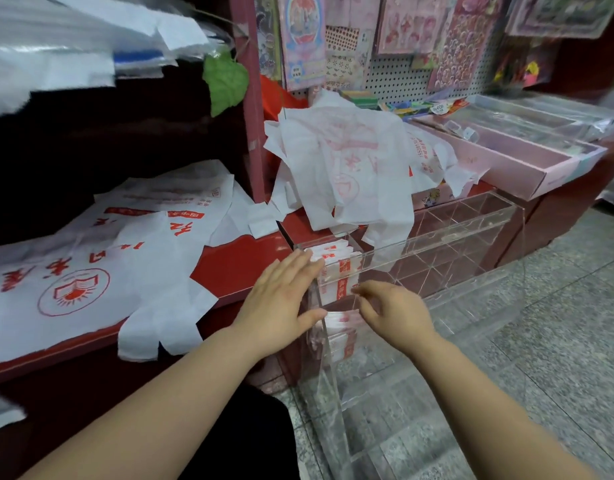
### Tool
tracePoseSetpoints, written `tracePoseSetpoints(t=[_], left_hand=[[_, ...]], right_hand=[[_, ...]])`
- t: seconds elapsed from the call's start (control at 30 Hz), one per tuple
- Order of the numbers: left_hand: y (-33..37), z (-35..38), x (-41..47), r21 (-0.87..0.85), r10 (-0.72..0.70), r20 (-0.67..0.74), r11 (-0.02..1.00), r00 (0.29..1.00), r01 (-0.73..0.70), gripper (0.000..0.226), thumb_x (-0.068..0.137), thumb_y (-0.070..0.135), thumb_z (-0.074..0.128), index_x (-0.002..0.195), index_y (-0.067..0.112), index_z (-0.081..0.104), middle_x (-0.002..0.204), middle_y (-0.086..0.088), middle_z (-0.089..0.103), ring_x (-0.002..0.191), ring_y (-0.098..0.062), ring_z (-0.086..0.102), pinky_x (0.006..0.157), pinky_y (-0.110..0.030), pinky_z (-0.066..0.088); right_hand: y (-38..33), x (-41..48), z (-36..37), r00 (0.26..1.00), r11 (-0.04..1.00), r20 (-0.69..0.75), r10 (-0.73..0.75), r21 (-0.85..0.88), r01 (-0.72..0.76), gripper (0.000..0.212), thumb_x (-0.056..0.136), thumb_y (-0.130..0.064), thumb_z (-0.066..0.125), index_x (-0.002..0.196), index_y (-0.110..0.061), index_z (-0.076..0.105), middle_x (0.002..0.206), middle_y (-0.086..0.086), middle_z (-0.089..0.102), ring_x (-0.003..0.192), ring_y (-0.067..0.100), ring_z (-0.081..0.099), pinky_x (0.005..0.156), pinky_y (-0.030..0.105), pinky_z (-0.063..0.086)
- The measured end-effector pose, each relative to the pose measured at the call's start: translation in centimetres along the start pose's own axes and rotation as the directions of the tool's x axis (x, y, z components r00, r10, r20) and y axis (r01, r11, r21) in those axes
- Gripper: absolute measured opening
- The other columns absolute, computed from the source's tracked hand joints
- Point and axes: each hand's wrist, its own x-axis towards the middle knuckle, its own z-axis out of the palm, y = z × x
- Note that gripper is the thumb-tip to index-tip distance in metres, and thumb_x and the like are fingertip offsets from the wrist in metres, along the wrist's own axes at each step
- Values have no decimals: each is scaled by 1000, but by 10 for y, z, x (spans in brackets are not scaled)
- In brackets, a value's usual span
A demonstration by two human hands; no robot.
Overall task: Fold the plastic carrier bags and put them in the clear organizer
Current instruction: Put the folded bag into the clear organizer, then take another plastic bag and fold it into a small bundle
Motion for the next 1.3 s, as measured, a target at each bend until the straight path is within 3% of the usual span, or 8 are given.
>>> tracePoseSetpoints(t=[0.2,0.33,0.57,0.8,0.93,1.07,1.2,1.3], left_hand=[[-41,-24,-59,-128,15,-356,990,935,-64,37,83,34,43,96,15,72,110,-4,67,115,-15,46,105,-28,30],[-99,-47,-116,-213,-239,-473,965,848,153,37,81,29,43,82,9,75,90,-5,72,96,-10,51,83,-26,45],[-189,-72,-194,-166,-695,-336,708,636,686,34,83,22,69,112,5,66,125,-15,59,122,-33,49,100,-48,34],[-207,-63,-204,-31,-679,-221,722,700,691,65,80,53,26,114,16,67,124,-6,61,120,-26,54,98,-45,38],[-210,-65,-206,41,-626,-241,757,742,652,48,79,43,36,97,19,73,103,-4,71,98,-24,67,79,-44,50],[-212,-64,-207,35,-612,-232,772,756,635,47,78,44,36,95,23,74,103,0,71,98,-19,67,83,-39,51],[-214,-63,-207,41,-605,-245,774,757,632,47,78,43,37,96,21,74,104,-2,70,99,-22,66,90,-34,29],[-214,-62,-207,45,-610,-247,769,753,637,47,79,43,36,94,20,74,103,-3,71,99,-23,66,89,-34,28]], right_hand=[[-39,3,-22,980,991,-191,-53,110,75,15,88,-17,58,97,-12,68,86,2,69,73,20,59,62,24,32],[-100,21,-2,970,954,-99,-220,187,235,16,80,-19,57,86,-11,70,77,3,68,65,10,52,58,20,36],[-201,76,48,911,901,63,-407,190,390,27,89,-21,55,113,-11,64,114,2,64,110,21,50,85,21,33],[-262,130,79,877,888,185,-444,-45,459,41,89,-34,54,126,-18,52,134,1,47,123,23,38,99,29,28],[-294,158,93,879,893,205,-430,-51,448,41,92,-35,48,128,-17,51,132,6,52,119,26,45,97,32,35],[-312,186,99,895,920,336,-293,-155,359,46,91,-40,46,134,-23,44,133,6,50,123,28,42,103,36,32],[-319,197,93,900,962,394,-186,-114,249,57,85,-43,54,136,-20,40,137,5,46,128,28,37,105,36,27],[-322,199,82,838,955,516,-181,-112,275,33,88,-34,53,114,-14,57,115,8,61,107,23,54,98,32,37]])
